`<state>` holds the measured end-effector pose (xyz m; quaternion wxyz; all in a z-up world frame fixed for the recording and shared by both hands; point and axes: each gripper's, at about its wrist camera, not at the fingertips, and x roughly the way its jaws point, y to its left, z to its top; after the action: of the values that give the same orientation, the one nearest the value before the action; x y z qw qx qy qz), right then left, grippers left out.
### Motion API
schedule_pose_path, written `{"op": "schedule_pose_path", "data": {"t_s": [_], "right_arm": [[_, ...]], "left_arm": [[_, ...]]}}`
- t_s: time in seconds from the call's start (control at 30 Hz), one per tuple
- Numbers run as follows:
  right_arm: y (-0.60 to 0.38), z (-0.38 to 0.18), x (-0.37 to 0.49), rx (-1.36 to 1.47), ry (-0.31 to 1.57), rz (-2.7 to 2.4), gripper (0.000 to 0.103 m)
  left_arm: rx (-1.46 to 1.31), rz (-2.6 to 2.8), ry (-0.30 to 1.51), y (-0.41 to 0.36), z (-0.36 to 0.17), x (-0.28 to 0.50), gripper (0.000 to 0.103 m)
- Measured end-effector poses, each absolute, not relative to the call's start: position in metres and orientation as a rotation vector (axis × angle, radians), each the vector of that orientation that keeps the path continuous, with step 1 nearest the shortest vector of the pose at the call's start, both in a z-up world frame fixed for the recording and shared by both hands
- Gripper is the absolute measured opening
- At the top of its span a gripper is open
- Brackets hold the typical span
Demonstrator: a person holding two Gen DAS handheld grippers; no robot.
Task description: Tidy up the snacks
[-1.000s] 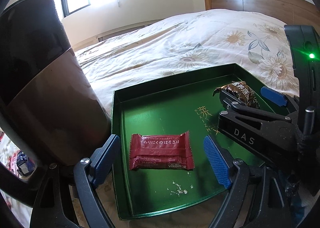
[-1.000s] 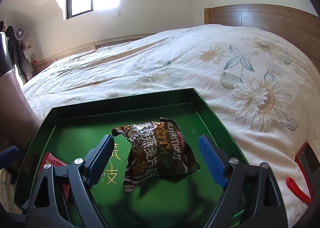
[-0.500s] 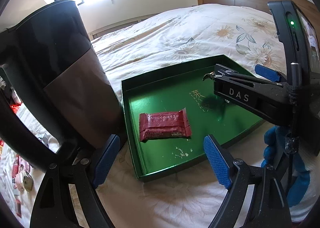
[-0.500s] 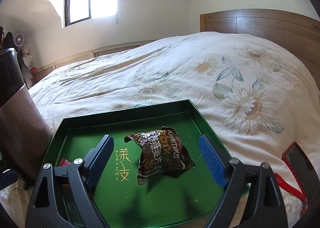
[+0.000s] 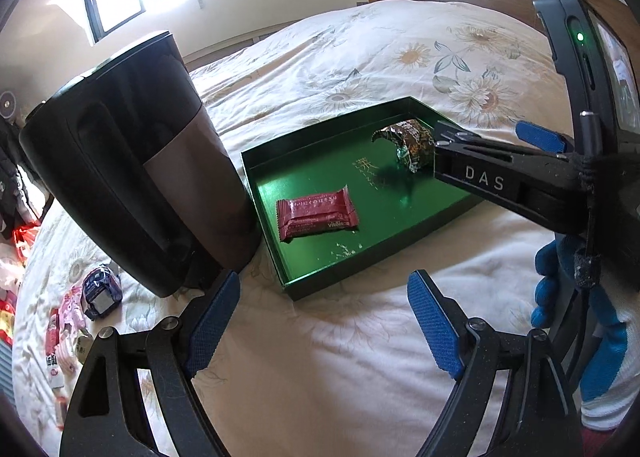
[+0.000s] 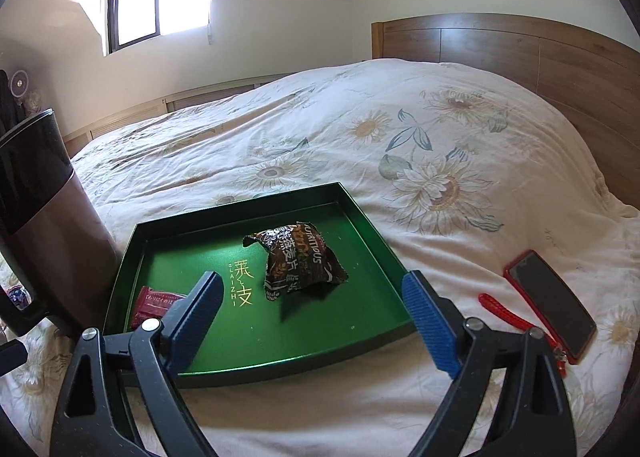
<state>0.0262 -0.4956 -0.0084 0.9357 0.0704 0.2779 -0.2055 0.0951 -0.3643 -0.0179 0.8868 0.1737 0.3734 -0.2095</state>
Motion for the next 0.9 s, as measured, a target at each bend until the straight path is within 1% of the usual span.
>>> {"op": "schedule_pose_path", "data": {"t_s": [0.23, 0.6, 0.9], "right_arm": [[-0.486, 0.005, 0.002, 0.137, 0.586, -0.44, 0.103], [-0.443, 0.007, -0.025, 0.086, 0.66, -0.396, 0.103], [-0.417, 0.008, -0.044, 0.07, 0.717, -0.382, 0.103]], "left_arm": [[0.374, -0.468, 0.796, -0.349, -0.009, 0.076, 0.082], [0.343, -0.436, 0.811, -0.305, 0.001, 0.065, 0.082], [0.377, -0.5, 0.976, -0.27, -0.016, 0.05, 0.082]]}}
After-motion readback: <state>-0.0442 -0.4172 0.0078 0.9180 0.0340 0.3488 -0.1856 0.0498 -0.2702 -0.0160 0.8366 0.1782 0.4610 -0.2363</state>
